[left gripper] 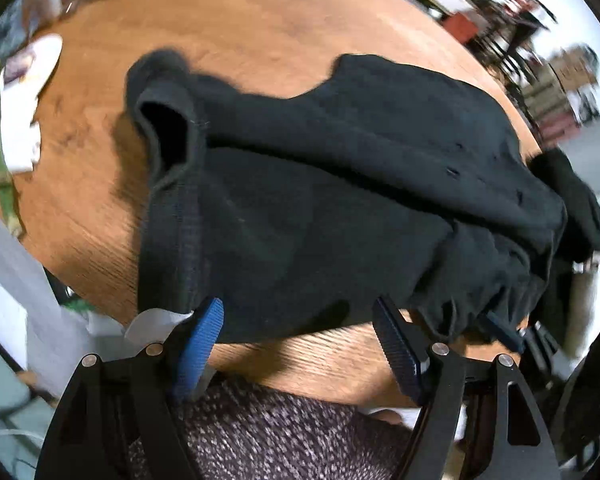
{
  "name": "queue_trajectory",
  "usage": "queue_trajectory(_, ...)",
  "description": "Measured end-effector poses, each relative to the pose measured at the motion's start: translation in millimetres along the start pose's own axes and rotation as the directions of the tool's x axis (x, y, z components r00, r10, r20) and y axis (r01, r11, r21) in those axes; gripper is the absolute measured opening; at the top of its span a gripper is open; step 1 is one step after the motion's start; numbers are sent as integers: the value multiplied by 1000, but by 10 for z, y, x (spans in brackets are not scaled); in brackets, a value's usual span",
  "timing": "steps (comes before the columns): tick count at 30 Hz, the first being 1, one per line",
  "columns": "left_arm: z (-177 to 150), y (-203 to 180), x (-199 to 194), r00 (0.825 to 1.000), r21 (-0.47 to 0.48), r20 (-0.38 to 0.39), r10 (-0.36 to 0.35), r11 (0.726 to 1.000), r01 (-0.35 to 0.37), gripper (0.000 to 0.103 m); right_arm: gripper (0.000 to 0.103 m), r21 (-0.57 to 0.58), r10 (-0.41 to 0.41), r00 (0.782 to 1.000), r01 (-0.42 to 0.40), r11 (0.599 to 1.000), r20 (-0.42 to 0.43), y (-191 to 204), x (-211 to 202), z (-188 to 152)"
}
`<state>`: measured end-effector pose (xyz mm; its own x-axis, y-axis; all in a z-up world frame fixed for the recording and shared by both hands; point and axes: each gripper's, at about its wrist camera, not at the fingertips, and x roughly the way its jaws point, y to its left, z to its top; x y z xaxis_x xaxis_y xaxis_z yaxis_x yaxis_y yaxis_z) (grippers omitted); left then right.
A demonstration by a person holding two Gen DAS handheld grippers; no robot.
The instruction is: Fold clothes
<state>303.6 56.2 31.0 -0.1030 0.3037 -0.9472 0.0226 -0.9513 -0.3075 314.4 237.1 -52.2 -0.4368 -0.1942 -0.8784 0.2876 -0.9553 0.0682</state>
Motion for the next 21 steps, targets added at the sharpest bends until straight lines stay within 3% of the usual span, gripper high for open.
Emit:
queue_trajectory(4,38,-7,18,1000,-47,-12,-24,999,23,77,57,-28,-32,998,31,999,-46,43,195,82)
queue_trajectory(6,61,-31,34,1000,-59,-9,-19,998,19,77,47,-20,-52,997,51,999,-54,63,272,95)
queue_trajectory(8,96,-81,39,1000,-79,-10,-18,997,17,77,27,-17,-88,995,88,996,-47,46,291,93)
queue_trajectory(11,153,-138,-3,1000,-109,-7,-28,994,27,77,16,49,-66,997,68,996,-49,-129,246,127)
queue_trajectory(15,174,-136,-75,998,-156,-7,-61,986,60,77,14,176,-16,1000,19,984,-18,-439,-9,110)
queue_trajectory(17,169,-114,-114,997,-181,-7,-83,980,81,77,13,209,-44,999,49,977,-32,-560,-177,-1)
queue_trajectory(21,157,-120,-210,992,-212,-13,-129,969,123,77,11,272,-43,985,88,958,-166,-717,-334,-544)
